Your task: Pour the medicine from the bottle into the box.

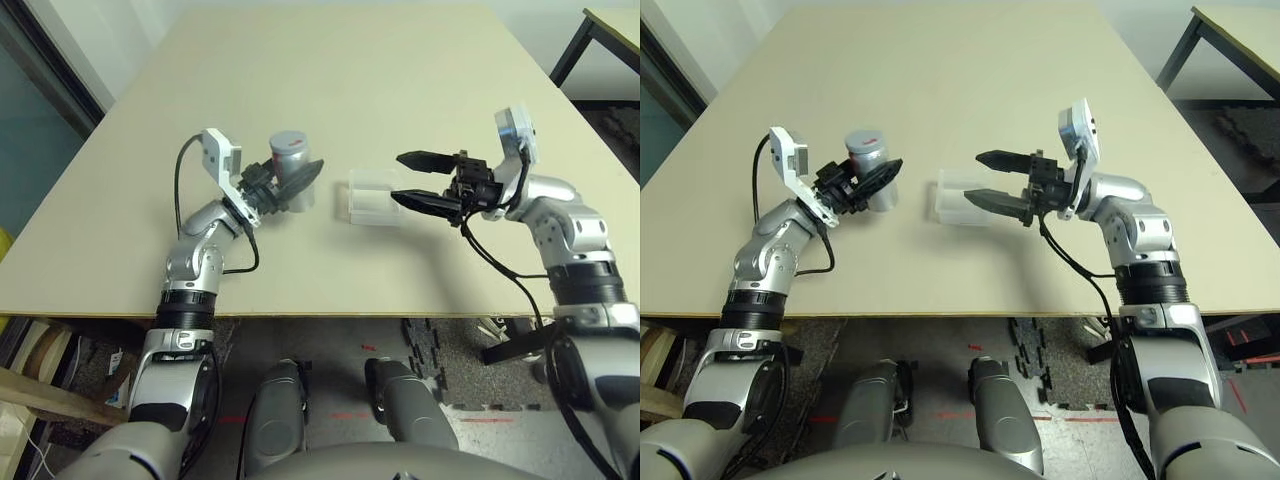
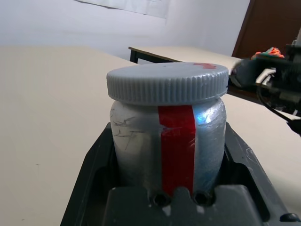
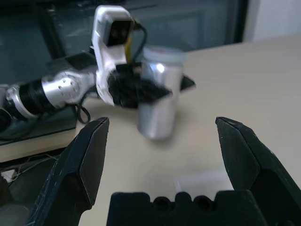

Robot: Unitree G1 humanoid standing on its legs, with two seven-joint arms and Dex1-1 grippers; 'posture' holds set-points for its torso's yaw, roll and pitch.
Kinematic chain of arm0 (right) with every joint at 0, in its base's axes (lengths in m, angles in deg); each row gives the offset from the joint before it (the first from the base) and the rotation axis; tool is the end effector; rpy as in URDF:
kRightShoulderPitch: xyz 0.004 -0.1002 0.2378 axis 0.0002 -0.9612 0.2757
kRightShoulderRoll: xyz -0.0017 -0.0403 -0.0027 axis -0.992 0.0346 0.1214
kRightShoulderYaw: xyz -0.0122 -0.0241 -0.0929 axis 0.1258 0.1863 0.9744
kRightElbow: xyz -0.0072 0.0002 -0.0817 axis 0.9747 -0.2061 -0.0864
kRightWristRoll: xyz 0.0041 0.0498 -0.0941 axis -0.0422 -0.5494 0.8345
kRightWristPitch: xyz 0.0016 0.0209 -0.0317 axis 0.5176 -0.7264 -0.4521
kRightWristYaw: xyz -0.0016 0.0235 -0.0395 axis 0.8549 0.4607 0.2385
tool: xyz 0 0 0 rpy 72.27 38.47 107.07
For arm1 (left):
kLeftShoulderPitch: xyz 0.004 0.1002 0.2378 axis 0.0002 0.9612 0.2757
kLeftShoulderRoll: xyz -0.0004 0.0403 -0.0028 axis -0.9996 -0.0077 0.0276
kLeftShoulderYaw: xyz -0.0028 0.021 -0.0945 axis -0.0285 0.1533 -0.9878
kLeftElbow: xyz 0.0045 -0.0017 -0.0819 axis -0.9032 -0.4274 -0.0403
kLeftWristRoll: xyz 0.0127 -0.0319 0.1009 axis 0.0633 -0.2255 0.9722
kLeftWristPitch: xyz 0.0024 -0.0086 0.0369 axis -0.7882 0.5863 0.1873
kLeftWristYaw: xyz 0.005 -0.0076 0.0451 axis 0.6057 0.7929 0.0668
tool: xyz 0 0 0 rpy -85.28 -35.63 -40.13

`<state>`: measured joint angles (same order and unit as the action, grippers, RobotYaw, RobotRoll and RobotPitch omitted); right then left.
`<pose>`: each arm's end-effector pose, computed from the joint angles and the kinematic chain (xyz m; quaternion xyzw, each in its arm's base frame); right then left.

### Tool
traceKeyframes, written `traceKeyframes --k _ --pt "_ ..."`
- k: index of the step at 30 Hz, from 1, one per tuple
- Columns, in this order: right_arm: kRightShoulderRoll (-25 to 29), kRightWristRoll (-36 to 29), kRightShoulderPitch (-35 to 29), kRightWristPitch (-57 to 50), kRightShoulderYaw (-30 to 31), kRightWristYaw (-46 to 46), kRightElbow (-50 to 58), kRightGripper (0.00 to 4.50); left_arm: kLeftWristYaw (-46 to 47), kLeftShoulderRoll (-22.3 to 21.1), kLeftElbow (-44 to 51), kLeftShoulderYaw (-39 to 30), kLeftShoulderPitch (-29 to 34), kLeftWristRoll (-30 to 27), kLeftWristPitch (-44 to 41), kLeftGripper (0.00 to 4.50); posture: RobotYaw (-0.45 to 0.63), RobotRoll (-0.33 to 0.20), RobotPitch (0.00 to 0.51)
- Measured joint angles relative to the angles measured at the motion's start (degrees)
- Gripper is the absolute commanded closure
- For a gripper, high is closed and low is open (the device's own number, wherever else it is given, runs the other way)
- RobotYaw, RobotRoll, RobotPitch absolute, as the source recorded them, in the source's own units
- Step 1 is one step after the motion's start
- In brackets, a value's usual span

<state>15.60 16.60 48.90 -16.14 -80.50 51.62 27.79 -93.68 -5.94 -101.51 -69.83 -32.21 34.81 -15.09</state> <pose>0.3199 -0.2030 0.1912 0.0059 -0.0429 0.6355 0.7709 0.3021 0.1867 0.1304 -0.1029 -0.0881 -0.4440 0.8857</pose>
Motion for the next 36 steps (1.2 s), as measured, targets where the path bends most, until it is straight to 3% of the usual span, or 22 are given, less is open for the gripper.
traceKeyframes --k 15,36 --pt "-5.66 3.53 8.69 0.17 3.29 0.37 -8.44 0.00 -2.61 0.42 -0.06 3.91 0.16 1.98 2.05 1.86 -0.09 0.000 0.129" --pt "-10.80 7.05 11.29 2.36 4.08 -1.12 -13.37 0.00 -3.36 0.63 -0.03 6.13 0.90 3.47 3.33 1.86 -0.08 0.000 0.139"
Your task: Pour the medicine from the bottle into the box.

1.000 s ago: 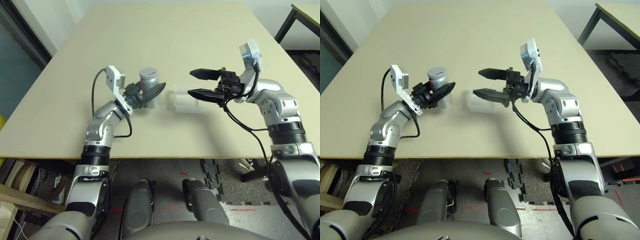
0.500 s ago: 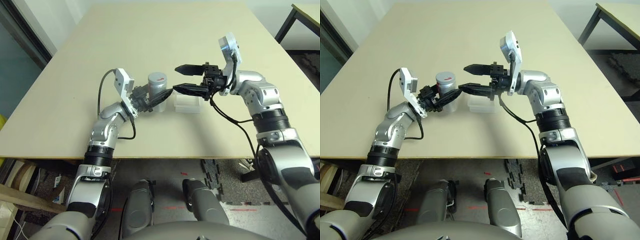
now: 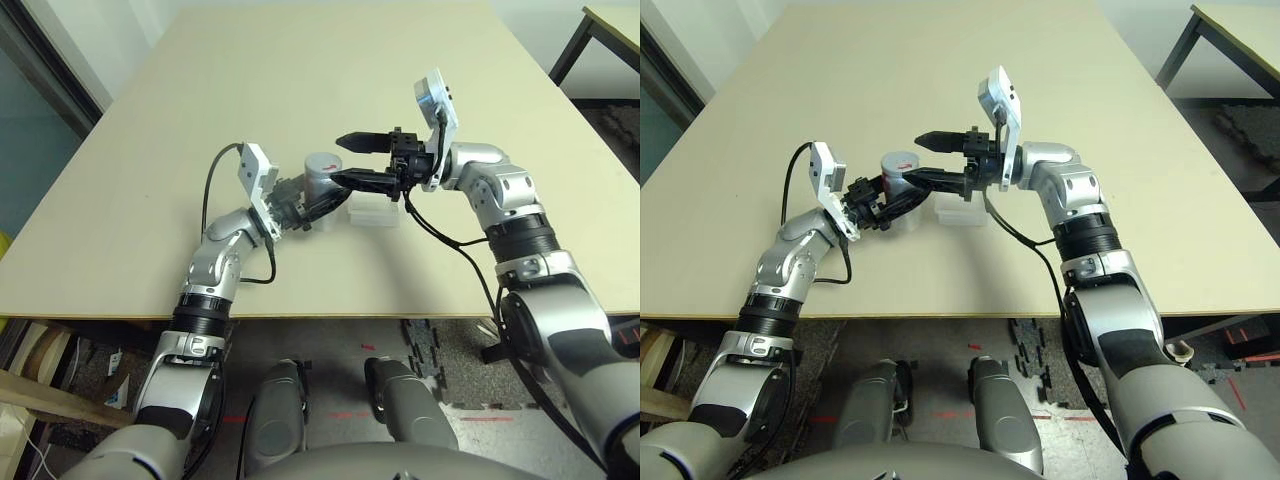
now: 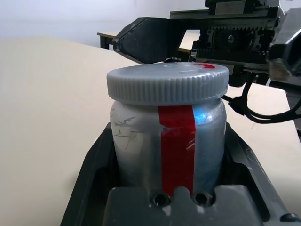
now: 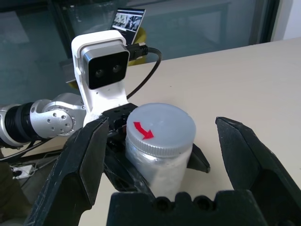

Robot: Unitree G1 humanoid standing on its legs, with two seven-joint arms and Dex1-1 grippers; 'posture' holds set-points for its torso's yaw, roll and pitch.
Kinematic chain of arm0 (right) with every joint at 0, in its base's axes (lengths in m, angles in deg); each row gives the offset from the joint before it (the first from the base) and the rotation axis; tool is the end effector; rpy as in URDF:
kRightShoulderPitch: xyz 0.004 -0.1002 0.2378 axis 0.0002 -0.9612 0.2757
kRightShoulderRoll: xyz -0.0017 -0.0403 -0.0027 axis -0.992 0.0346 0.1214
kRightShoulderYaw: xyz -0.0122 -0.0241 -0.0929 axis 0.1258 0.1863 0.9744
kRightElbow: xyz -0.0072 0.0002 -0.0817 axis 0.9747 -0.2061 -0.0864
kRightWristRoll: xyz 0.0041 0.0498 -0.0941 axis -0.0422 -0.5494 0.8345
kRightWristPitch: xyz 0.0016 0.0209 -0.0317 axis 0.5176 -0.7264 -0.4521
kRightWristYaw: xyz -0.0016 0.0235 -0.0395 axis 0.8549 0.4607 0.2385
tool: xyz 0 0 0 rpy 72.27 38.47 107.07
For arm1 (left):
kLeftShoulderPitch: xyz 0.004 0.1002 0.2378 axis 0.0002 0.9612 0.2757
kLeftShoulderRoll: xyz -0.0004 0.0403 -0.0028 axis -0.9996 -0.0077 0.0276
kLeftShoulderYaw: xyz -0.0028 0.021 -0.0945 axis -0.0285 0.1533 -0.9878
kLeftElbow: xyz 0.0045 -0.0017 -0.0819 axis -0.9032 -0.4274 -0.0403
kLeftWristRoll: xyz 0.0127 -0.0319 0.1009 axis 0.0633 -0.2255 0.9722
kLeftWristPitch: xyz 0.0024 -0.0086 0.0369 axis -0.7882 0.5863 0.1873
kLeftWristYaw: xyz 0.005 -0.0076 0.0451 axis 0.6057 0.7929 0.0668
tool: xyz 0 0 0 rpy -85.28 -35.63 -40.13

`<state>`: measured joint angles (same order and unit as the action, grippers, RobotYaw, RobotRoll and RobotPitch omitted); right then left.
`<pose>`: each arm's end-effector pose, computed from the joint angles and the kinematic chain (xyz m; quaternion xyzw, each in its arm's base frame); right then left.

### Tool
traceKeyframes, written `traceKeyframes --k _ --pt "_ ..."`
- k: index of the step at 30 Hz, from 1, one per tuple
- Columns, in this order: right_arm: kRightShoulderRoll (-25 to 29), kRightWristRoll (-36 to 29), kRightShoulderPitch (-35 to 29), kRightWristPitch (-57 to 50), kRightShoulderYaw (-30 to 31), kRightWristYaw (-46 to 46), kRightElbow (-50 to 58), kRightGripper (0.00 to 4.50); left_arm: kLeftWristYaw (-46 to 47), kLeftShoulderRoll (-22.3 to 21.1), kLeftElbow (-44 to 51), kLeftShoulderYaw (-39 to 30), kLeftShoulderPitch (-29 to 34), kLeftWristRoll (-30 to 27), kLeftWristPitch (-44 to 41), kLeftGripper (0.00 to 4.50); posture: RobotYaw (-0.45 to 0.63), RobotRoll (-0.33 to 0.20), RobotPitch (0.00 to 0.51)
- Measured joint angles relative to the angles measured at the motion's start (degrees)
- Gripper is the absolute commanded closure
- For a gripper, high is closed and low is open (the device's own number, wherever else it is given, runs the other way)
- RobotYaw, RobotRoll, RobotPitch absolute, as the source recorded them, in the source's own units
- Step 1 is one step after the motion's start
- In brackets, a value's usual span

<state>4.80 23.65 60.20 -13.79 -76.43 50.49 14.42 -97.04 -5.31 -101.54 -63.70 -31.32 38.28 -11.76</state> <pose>0.3479 -0.1422 0.1948 0.0107 -0.0231 0.6659 0.7456 0.3002 0.1663 0.1226 -0.0559 -0.0734 -0.5023 0.8598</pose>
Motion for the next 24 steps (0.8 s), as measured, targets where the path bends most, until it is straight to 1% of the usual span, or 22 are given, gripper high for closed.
traceKeyframes --k 24 --pt "-0.92 0.11 -0.03 -1.24 0.33 -0.02 1.02 0.00 0.02 1.56 -0.90 0.17 -0.89 2.28 2.42 1.86 -0.10 0.000 0.137"
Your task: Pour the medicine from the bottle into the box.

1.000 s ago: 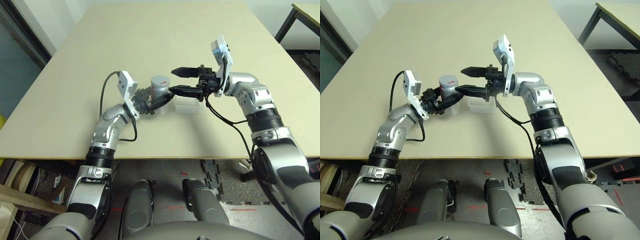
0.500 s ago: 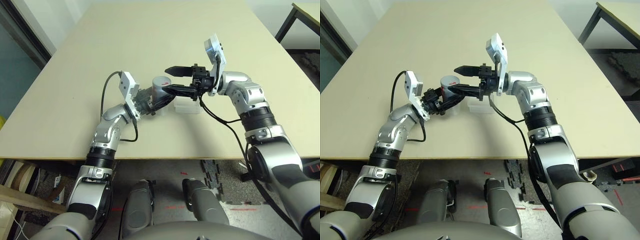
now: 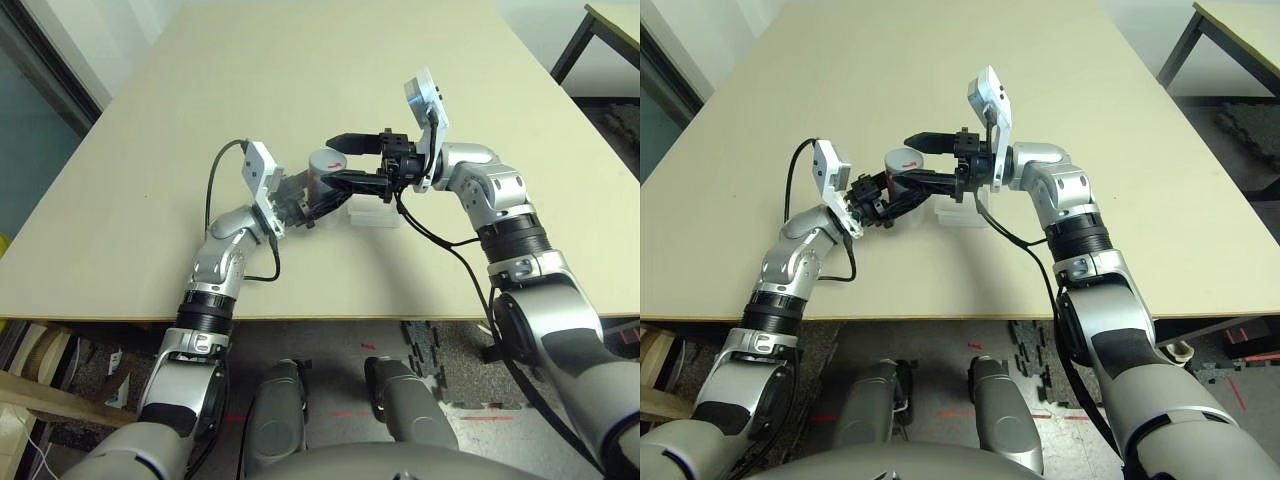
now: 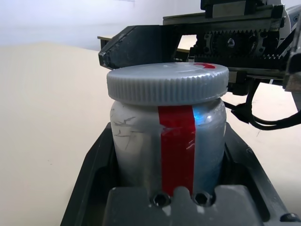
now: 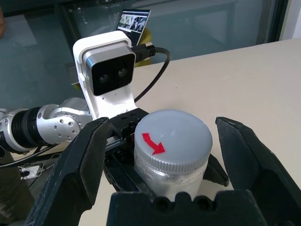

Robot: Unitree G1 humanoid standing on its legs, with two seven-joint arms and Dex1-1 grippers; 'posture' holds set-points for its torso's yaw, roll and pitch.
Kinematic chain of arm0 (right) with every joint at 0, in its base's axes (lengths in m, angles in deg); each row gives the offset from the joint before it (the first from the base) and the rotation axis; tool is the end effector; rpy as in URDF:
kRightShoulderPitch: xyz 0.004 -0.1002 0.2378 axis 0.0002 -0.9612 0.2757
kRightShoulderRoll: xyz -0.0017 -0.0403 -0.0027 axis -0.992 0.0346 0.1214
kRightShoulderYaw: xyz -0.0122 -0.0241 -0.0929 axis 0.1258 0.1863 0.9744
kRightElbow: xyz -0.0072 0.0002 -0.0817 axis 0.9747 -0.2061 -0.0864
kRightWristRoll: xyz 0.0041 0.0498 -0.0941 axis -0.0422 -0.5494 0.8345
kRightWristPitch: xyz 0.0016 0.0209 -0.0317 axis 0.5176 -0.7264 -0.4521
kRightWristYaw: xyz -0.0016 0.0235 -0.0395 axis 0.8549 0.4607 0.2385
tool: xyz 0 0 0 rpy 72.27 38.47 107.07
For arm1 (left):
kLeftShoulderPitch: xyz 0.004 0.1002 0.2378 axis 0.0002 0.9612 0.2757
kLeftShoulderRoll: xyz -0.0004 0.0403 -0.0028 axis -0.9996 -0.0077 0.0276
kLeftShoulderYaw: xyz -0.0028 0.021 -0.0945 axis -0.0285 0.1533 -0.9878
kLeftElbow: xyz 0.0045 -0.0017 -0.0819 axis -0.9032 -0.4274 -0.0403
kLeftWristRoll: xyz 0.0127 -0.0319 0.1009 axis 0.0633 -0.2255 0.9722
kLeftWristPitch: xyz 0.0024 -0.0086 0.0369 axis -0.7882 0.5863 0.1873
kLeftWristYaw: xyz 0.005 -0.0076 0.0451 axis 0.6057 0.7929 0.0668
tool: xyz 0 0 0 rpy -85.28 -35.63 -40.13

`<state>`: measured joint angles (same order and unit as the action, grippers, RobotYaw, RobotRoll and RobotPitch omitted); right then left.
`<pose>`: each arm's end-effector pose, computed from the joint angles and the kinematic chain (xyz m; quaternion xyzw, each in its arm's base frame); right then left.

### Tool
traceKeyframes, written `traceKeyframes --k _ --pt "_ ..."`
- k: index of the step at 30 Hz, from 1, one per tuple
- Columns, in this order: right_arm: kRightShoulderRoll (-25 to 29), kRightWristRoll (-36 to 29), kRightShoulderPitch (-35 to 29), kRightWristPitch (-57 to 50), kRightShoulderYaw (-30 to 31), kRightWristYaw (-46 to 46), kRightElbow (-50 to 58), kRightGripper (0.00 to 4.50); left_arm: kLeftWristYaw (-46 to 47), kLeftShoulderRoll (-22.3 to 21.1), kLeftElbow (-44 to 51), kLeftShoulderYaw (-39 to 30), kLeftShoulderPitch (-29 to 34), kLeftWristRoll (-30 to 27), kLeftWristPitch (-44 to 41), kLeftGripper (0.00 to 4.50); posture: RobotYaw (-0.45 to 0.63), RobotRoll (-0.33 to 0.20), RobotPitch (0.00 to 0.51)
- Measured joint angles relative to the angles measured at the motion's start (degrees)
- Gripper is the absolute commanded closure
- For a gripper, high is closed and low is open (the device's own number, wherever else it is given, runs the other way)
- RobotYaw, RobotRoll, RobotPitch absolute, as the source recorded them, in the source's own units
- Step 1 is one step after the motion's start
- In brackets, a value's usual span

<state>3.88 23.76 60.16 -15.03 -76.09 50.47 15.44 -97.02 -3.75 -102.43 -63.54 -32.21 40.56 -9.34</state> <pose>0.3467 -0.1358 0.1952 0.0139 -0.0195 0.6737 0.7386 0.3024 0.1593 0.1243 -0.0407 -0.0879 -0.5040 0.8583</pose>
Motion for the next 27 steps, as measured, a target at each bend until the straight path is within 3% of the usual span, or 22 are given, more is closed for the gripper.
traceKeyframes --k 9,12,15,16,27 --pt "-0.25 1.10 0.01 1.06 0.05 -0.63 -0.49 0.00 -0.02 0.05 0.02 0.00 0.01 0.08 0.01 1.86 -0.09 0.000 0.141" --pt "-0.37 1.17 0.01 1.43 0.05 -0.91 -1.05 0.60 -0.02 0.05 0.05 0.00 0.01 0.08 0.01 1.86 -0.09 0.000 0.141" --pt "-0.44 1.64 0.03 2.07 0.05 -1.12 -1.69 1.73 -0.01 0.04 0.04 0.00 0.01 0.09 0.01 1.86 -0.09 0.000 0.141" --pt "-0.48 1.62 0.06 2.07 0.04 -1.11 -1.89 1.93 -0.01 0.04 0.05 0.00 0.01 0.10 0.04 1.86 -0.09 0.000 0.141" --pt "-0.27 1.68 0.85 3.39 0.04 0.54 -3.42 1.93 -0.03 0.13 0.04 0.03 -0.25 0.14 0.05 1.86 -0.10 0.000 0.139"
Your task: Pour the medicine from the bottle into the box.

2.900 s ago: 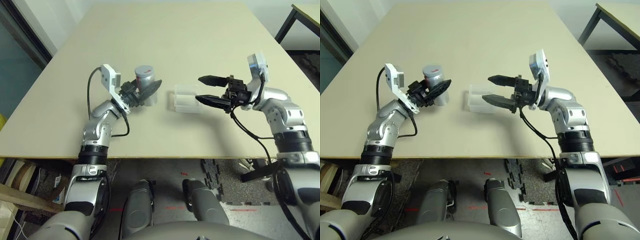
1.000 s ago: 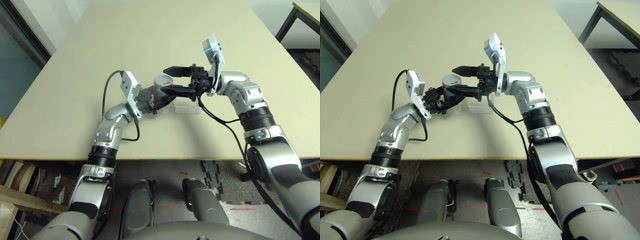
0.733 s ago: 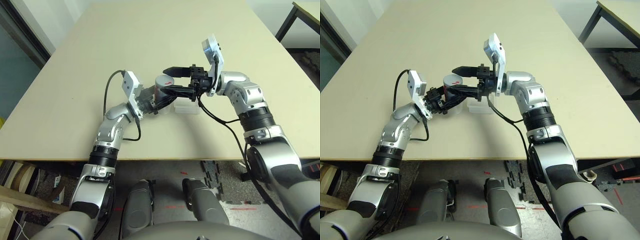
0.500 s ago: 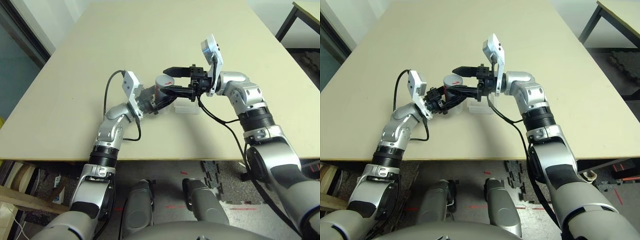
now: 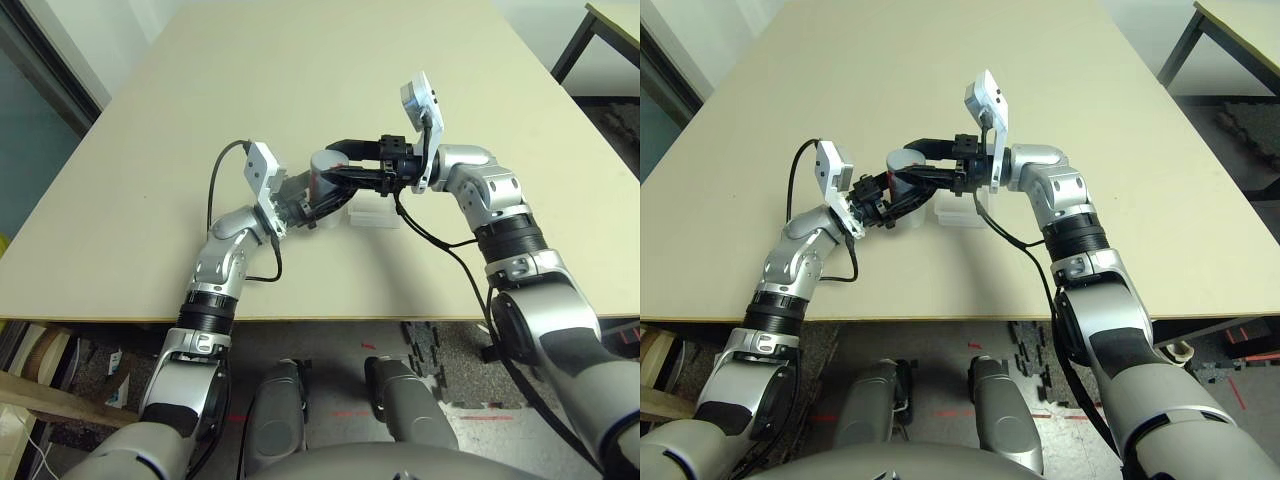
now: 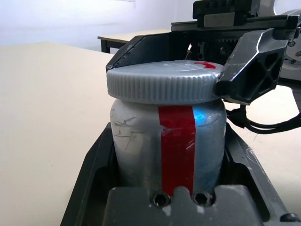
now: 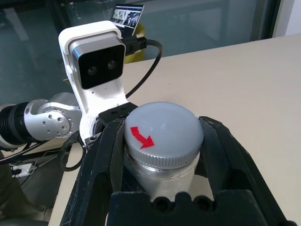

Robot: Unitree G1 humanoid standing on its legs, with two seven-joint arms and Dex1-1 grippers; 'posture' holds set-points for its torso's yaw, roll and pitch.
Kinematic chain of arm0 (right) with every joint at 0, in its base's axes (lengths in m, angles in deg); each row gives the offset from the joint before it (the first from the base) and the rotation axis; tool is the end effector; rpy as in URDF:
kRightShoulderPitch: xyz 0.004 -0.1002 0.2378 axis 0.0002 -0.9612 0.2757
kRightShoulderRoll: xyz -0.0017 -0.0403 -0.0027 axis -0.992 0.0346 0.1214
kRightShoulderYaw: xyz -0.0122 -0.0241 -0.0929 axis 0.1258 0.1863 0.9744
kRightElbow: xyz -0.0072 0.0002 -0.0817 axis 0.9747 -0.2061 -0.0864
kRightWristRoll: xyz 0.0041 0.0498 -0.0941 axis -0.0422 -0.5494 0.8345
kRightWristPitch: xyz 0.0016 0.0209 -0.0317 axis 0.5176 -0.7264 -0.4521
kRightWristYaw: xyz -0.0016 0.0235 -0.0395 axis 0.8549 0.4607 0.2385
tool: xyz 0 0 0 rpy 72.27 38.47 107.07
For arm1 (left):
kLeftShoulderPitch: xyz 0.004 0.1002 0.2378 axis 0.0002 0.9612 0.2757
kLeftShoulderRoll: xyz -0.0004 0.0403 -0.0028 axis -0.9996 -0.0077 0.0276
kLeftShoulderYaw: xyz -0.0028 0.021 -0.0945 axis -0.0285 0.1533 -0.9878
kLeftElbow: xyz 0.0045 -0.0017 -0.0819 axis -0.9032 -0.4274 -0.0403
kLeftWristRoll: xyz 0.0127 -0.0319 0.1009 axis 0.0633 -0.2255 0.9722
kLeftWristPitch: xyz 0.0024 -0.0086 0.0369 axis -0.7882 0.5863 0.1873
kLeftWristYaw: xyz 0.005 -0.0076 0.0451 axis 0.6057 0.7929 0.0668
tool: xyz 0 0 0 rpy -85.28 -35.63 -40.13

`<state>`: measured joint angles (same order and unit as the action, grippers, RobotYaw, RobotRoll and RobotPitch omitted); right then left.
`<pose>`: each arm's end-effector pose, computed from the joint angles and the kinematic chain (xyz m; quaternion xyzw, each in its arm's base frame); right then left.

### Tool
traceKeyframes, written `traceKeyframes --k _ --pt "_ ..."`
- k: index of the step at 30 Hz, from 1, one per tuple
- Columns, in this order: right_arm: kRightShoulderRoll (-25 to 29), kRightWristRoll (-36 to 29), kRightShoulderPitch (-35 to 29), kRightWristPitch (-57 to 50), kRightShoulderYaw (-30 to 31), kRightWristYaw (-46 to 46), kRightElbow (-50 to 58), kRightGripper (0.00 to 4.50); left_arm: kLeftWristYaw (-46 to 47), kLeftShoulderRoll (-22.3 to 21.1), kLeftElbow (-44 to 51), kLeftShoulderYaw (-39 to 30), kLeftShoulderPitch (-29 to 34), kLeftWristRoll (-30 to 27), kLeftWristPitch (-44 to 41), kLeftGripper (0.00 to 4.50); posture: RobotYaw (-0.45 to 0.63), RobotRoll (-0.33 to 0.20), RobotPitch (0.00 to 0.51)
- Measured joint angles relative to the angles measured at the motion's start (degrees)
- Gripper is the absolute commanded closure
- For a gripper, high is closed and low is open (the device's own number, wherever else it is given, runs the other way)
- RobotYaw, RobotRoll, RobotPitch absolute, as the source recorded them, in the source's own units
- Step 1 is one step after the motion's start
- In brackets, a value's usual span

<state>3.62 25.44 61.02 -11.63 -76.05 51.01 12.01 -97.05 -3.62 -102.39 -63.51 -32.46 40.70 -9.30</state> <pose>0.3504 -0.1367 0.1921 0.0007 -0.0212 0.6690 0.7430 0.3029 0.1583 0.1256 -0.0392 -0.0901 -0.5053 0.8573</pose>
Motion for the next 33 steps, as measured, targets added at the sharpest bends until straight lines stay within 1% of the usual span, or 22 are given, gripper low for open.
traceKeyframes --k 7,12,20,21,22,24,25,33 --pt "0.95 -1.03 1.59 3.79 -1.15 8.41 -4.69 1.93 -2.19 0.50 0.67 0.89 -0.34 -0.18 0.47 1.86 -0.10 0.000 0.137" --pt "1.10 -0.83 4.34 7.04 -1.36 12.91 -10.25 1.93 -2.47 0.79 1.13 1.14 -0.47 -0.26 0.55 1.86 -0.09 0.000 0.137" --pt "1.34 -0.97 7.33 10.35 -0.95 15.95 -15.58 1.93 -2.51 0.55 2.47 1.05 -0.47 -0.40 -0.08 1.86 -0.07 0.000 0.138" --pt "1.15 -0.89 7.83 10.95 -1.03 16.09 -16.72 1.21 -2.43 0.50 2.48 0.94 -0.47 -0.43 -0.20 1.86 -0.07 0.000 0.138" --pt "0.91 -0.75 8.24 11.42 -1.18 16.20 -17.51 1.00 -2.21 0.48 2.48 0.85 -0.47 -0.47 -0.43 1.86 -0.07 0.000 0.138" --pt "-0.08 -0.58 9.10 12.23 -1.40 16.51 -19.40 0.29 -1.52 0.51 2.44 0.86 -0.47 -0.44 -0.84 1.86 -0.07 0.000 0.137" --pt "-0.20 -0.53 9.30 12.47 -1.46 16.53 -19.90 0.01 -1.32 0.50 2.44 0.86 -0.46 -0.44 -0.98 1.86 -0.08 0.000 0.137" --pt "0.22 0.17 9.93 12.77 -2.38 16.63 -21.22 0.00 -1.10 0.22 2.44 0.85 -0.45 -0.44 -1.13 1.86 -0.09 0.000 0.136"
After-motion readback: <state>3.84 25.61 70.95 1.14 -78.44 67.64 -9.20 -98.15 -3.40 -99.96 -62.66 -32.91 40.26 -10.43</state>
